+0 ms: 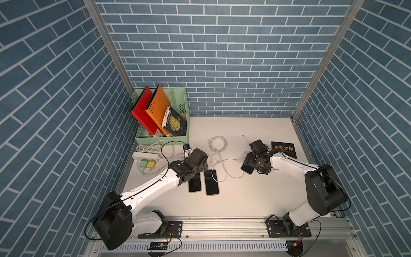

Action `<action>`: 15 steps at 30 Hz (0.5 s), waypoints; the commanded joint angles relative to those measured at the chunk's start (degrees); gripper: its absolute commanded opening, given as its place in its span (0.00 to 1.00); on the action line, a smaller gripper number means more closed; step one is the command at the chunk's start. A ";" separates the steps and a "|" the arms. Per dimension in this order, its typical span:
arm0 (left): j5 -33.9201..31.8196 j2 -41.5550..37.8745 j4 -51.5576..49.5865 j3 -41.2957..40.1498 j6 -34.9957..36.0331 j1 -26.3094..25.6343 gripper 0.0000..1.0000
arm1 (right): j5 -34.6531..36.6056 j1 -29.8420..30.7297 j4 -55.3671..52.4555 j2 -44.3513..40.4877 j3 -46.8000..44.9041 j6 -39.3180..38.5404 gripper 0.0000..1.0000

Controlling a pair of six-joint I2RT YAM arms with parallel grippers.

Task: Unplug the charging cable from the phone
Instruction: Pick up the phone at the center of the board.

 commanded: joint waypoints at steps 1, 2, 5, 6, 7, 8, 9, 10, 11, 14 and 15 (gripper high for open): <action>-1.29 -1.52 -1.24 -1.85 0.16 0.45 0.95 | -0.23 -0.21 -3.23 -0.88 1.45 -1.57 1.00; -1.29 -1.72 -1.24 -2.06 0.17 0.45 0.95 | -0.84 -0.37 -3.13 -0.91 1.38 -1.40 0.99; -1.29 -1.72 -1.15 -2.30 0.47 0.50 0.95 | -2.59 -1.02 -3.15 -0.50 1.01 -0.85 0.99; -1.22 -1.54 -1.08 -2.26 0.66 0.48 0.95 | -3.06 -1.28 -2.98 -0.40 0.78 -0.84 1.00; -1.14 -1.41 -0.93 -2.17 0.85 0.52 0.95 | -3.64 -1.54 -2.79 -0.43 0.51 -0.77 1.00; -1.08 -1.25 -0.85 -2.07 1.10 0.47 0.95 | -3.93 -1.62 -2.44 -0.66 0.11 -0.75 1.00; -1.04 -1.04 -0.81 -1.92 1.25 0.60 0.95 | -3.95 -1.63 -2.04 -0.95 -0.27 -0.75 0.99; -0.95 -0.85 -0.72 -1.82 1.48 0.63 0.95 | -3.95 -1.59 -1.64 -1.30 -0.68 -0.76 1.00; -0.94 -0.52 -0.64 -1.71 1.67 0.71 0.95 | -3.91 -1.70 -1.33 -1.49 -0.86 -0.79 0.99; -0.70 -0.29 -0.10 -1.51 2.08 0.80 0.95 | -3.26 -1.89 -2.01 -0.85 -0.44 -0.77 0.99; -0.61 -0.36 0.21 -1.63 2.09 0.82 0.95 | -3.24 -2.04 -2.34 -0.34 -0.08 -0.75 0.99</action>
